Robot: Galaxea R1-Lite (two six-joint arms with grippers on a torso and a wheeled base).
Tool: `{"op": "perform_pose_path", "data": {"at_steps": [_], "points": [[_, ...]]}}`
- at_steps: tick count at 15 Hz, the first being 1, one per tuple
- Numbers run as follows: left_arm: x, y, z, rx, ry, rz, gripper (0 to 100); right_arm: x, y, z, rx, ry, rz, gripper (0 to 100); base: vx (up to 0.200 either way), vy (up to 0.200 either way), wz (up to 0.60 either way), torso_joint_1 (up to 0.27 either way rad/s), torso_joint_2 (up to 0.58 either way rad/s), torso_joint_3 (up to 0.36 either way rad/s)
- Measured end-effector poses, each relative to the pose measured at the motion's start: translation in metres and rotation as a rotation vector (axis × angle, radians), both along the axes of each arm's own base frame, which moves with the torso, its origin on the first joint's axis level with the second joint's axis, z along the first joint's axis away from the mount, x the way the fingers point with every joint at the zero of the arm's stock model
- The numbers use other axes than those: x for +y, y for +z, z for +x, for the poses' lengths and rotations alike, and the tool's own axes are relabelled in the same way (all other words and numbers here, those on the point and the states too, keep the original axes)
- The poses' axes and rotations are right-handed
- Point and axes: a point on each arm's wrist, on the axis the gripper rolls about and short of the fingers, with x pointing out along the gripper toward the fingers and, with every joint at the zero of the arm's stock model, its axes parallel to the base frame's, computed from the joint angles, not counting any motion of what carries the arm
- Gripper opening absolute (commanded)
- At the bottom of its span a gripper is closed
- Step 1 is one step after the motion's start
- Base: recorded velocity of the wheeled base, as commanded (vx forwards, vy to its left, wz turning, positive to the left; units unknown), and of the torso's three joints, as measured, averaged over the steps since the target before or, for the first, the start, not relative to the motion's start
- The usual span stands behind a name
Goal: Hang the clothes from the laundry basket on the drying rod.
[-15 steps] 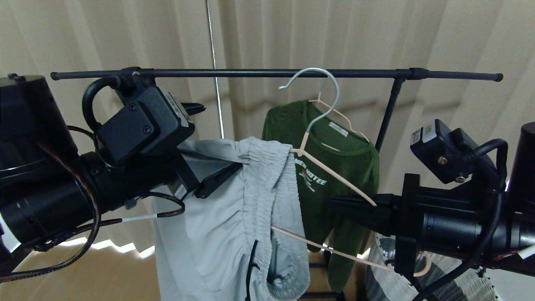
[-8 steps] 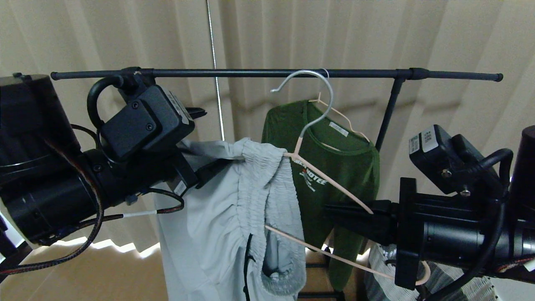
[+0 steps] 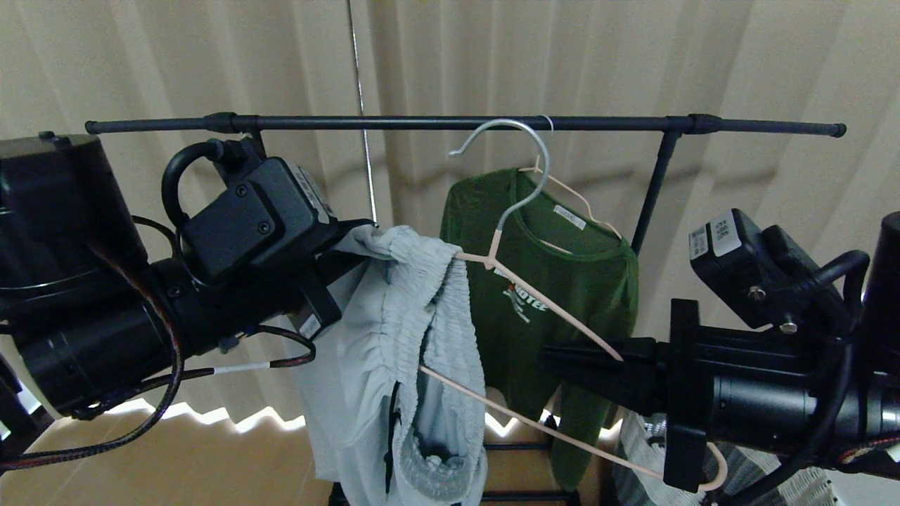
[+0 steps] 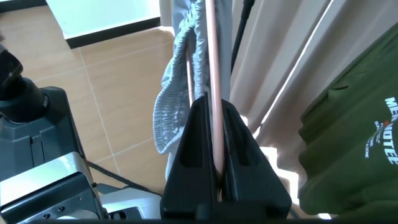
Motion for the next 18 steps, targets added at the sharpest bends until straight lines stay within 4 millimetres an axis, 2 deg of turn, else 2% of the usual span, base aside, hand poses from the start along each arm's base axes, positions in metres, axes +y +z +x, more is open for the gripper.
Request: {"op": "perform_pose_path", "data": {"at_steps": [4, 5, 12, 15, 18], "points": [[0.0, 0.0, -0.001, -0.001, 0.003, 0.0, 0, -0.002, 0.0, -0.001, 0.002, -0.004, -0.007, 0, 0.0, 0.0, 0.0, 0.0, 0.0, 0.0], [0.0, 0.0, -0.001, 0.001, 0.012, 0.001, 0, -0.003, -0.002, -0.002, 0.004, -0.006, -0.01, 100, 0.0, 0.0, 0.0, 0.0, 0.0, 0.0], [0.007, -0.003, 0.002, 0.015, 0.303, -0.008, 0, -0.02, 0.002, -0.003, -0.02, -0.064, 0.01, 100, 0.0, 0.0, 0.0, 0.0, 0.0, 0.0], [0.008, -0.005, 0.005, 0.071, 0.459, -0.113, 0, -0.024, -0.003, -0.006, -0.007, -0.069, -0.002, 100, 0.0, 0.0, 0.0, 0.0, 0.0, 0.0], [0.003, -0.004, 0.008, 0.122, 0.463, -0.229, 0, -0.023, -0.009, -0.004, 0.01, -0.068, -0.018, 100, 0.0, 0.0, 0.0, 0.0, 0.0, 0.0]]}}
